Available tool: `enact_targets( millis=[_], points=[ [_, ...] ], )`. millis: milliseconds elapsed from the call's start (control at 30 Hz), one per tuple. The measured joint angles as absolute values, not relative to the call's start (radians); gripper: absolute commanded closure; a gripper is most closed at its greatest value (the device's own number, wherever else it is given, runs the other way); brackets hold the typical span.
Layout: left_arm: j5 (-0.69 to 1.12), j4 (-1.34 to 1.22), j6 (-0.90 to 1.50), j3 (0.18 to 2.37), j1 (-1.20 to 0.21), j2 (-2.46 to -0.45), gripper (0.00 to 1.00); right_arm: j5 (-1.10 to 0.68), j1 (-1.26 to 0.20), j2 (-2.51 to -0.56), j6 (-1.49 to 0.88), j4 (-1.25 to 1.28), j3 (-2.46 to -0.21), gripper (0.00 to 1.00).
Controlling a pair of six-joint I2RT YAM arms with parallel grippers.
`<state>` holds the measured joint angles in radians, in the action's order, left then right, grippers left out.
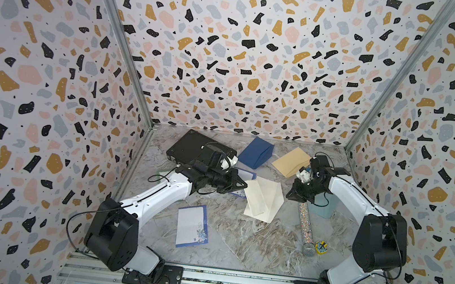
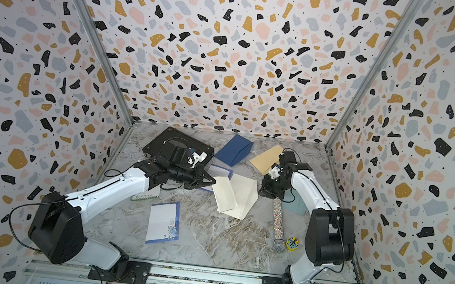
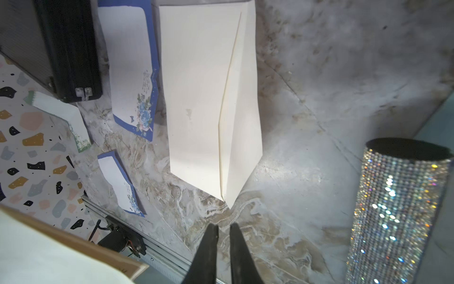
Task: Take the letter paper out of the envelope
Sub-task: Place the envelope at the center of the board, then unfold the letter paper.
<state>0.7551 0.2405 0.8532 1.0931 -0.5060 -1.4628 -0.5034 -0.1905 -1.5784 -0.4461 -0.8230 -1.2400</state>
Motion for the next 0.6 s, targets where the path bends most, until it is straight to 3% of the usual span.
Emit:
enact_targets(
  millis=[333, 600],
  points=[
    [0.803, 0.187, 0.929, 1.212, -0.506, -1.549, 1.00, -0.696, -0.191, -1.248, -0.812, -0.467, -0.978, 0.47],
    [0.830, 0.097, 1.014, 1.234, -0.506, -1.583, 1.00, -0.827, -0.191, -1.250, -1.184, -0.050, -0.762, 0.46]
  ],
)
